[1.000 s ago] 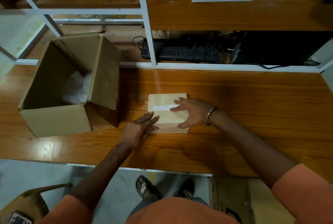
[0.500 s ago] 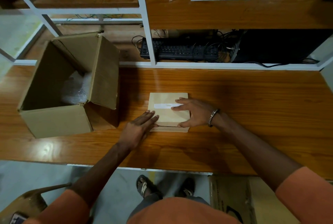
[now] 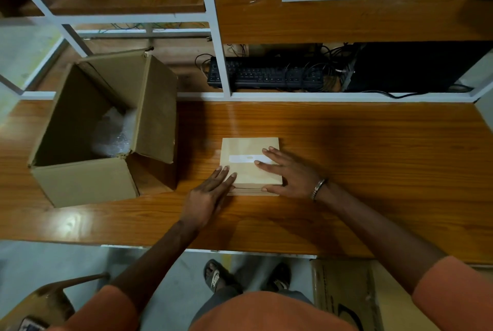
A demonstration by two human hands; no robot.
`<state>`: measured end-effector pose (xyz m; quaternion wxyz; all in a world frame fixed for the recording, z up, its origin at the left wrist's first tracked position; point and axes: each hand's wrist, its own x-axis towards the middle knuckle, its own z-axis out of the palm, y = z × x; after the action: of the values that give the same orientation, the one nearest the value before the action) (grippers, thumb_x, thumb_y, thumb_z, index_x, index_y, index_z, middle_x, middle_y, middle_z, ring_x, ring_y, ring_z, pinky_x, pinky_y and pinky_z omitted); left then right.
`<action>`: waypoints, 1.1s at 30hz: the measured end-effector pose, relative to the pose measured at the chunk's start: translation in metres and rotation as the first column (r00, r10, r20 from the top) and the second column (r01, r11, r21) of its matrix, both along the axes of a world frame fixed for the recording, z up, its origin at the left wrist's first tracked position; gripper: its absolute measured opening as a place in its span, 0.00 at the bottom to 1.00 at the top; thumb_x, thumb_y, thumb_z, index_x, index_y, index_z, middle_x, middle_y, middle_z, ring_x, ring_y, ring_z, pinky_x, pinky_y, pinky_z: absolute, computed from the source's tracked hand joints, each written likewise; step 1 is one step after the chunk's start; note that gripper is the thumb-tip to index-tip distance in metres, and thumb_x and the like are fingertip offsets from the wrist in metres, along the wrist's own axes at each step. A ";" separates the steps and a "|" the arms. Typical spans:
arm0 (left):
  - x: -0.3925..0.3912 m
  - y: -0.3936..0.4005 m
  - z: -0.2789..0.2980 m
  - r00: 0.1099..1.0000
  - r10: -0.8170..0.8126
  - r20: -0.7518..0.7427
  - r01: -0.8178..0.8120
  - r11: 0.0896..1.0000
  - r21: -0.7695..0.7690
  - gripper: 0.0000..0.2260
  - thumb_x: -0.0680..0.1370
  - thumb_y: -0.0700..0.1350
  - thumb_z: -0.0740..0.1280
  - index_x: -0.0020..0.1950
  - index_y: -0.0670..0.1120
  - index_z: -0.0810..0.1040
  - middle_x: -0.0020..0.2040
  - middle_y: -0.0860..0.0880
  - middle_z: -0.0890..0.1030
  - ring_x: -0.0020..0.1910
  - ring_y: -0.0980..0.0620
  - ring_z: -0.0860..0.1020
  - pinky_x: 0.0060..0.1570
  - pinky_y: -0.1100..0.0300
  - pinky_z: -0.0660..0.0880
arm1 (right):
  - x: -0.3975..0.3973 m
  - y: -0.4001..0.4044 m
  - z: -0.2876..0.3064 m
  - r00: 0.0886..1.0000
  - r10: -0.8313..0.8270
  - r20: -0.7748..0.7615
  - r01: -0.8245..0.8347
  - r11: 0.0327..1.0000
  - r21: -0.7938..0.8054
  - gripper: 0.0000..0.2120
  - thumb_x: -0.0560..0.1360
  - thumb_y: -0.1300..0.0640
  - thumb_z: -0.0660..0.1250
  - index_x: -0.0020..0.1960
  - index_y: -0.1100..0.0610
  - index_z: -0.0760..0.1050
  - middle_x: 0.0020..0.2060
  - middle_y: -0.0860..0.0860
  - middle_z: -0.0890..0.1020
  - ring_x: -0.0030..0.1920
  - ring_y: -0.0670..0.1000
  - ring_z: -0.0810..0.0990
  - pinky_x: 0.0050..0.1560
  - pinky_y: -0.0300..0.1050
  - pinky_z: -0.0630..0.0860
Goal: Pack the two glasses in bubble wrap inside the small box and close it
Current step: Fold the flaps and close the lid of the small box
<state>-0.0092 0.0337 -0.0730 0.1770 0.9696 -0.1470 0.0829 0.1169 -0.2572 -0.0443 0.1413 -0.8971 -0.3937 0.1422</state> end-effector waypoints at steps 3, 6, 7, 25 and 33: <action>-0.004 -0.003 -0.006 1.000 0.013 0.000 -0.013 1.000 0.022 0.25 0.86 0.56 0.56 0.83 0.53 0.64 0.82 0.47 0.65 0.81 0.46 0.65 0.60 0.46 0.83 | -0.013 -0.004 -0.013 0.995 -0.006 0.104 0.014 0.997 -0.078 0.35 0.81 0.30 0.50 0.83 0.38 0.42 0.83 0.47 0.40 0.81 0.47 0.35 0.79 0.51 0.45; -0.011 -0.004 -0.016 1.000 0.024 0.012 -0.024 1.000 0.019 0.24 0.87 0.54 0.57 0.83 0.52 0.64 0.83 0.46 0.64 0.82 0.46 0.62 0.64 0.47 0.80 | -0.014 -0.006 -0.017 0.993 0.000 0.121 0.011 0.996 -0.087 0.34 0.82 0.29 0.48 0.82 0.37 0.40 0.83 0.46 0.37 0.81 0.47 0.33 0.80 0.54 0.48; -0.012 -0.007 -0.018 0.999 0.032 0.012 -0.032 0.999 0.018 0.24 0.87 0.54 0.57 0.83 0.51 0.64 0.83 0.46 0.64 0.82 0.47 0.62 0.67 0.46 0.79 | -0.012 -0.007 -0.017 0.994 0.007 0.111 0.002 0.997 -0.079 0.34 0.81 0.28 0.47 0.82 0.36 0.39 0.82 0.46 0.37 0.81 0.47 0.33 0.80 0.55 0.49; 0.003 -0.051 0.010 0.839 0.190 -0.509 -0.518 0.566 -0.642 0.32 0.82 0.60 0.68 0.83 0.60 0.59 0.73 0.62 0.74 0.69 0.59 0.76 0.64 0.57 0.77 | -0.047 0.032 -0.022 0.664 -0.465 -0.585 0.713 0.629 0.309 0.41 0.79 0.37 0.66 0.83 0.40 0.46 0.82 0.45 0.55 0.78 0.47 0.59 0.72 0.52 0.62; 0.010 -0.050 -0.002 0.842 0.213 -0.496 -0.530 0.501 -0.684 0.31 0.80 0.59 0.72 0.81 0.63 0.64 0.74 0.60 0.76 0.71 0.58 0.76 0.68 0.48 0.78 | -0.047 0.031 -0.018 0.564 -0.419 -0.712 0.797 0.504 0.334 0.32 0.76 0.42 0.73 0.77 0.42 0.66 0.65 0.42 0.80 0.62 0.43 0.78 0.61 0.48 0.74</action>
<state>0.0005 -0.0162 -0.0752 0.5930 0.7899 0.1562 0.0036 0.0704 -0.2262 -0.0625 0.5787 -0.7936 0.0029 0.1880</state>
